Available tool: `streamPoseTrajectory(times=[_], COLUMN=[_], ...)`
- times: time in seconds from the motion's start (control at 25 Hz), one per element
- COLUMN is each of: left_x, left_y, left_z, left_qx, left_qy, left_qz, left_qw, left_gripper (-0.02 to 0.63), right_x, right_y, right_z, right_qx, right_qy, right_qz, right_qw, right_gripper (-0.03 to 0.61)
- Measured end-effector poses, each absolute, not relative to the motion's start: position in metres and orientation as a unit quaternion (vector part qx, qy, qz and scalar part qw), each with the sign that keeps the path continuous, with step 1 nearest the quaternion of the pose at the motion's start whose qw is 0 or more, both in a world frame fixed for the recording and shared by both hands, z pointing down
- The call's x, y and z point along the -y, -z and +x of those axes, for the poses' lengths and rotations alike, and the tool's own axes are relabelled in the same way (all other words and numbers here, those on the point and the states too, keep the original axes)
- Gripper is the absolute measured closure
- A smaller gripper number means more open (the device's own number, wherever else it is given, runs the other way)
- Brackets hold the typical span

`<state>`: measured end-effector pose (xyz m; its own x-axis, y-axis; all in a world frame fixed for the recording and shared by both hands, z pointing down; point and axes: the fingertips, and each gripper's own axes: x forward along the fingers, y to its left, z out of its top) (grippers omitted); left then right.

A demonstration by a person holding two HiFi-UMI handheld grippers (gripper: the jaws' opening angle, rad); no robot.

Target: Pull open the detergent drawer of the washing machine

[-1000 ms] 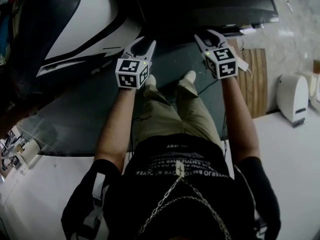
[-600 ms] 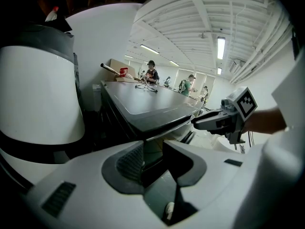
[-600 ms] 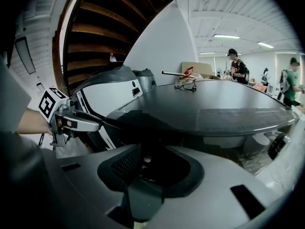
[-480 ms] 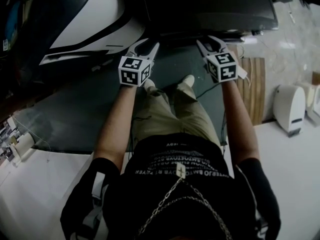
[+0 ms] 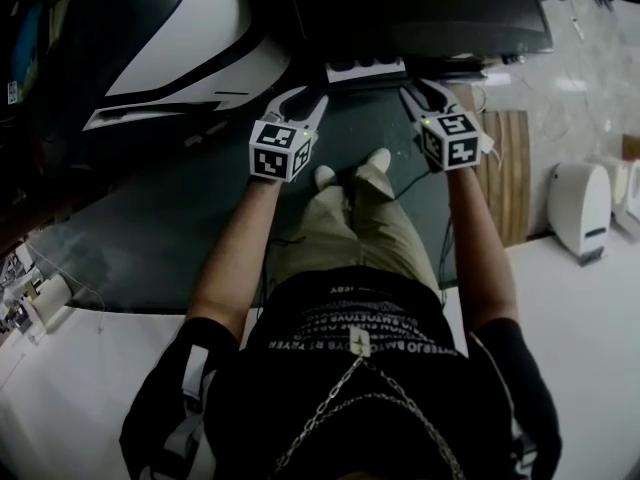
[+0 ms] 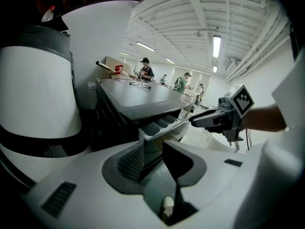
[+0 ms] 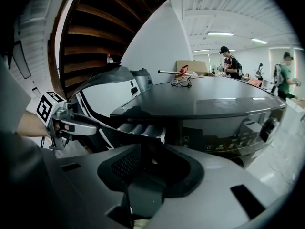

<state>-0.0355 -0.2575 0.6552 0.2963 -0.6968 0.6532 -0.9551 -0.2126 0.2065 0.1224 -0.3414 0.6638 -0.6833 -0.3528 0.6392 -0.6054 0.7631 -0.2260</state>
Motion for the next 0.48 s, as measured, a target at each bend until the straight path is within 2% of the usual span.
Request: streamPoseTrajectory(times=[0.48], left_x=[0.235], left_y=[-0.655], left_z=[-0.019], left_qx=[0.538], left_qy=[-0.228], left_qz=[0.751], left_qw=[0.307], left_gripper=[0.494], right_x=[0.320], right_y=[-0.664], right_z=[0.137], right_qx=[0.883], right_qy=[-0.217], right_qz=[0.273], right_qw=[0.313], right_gripper=[0.468])
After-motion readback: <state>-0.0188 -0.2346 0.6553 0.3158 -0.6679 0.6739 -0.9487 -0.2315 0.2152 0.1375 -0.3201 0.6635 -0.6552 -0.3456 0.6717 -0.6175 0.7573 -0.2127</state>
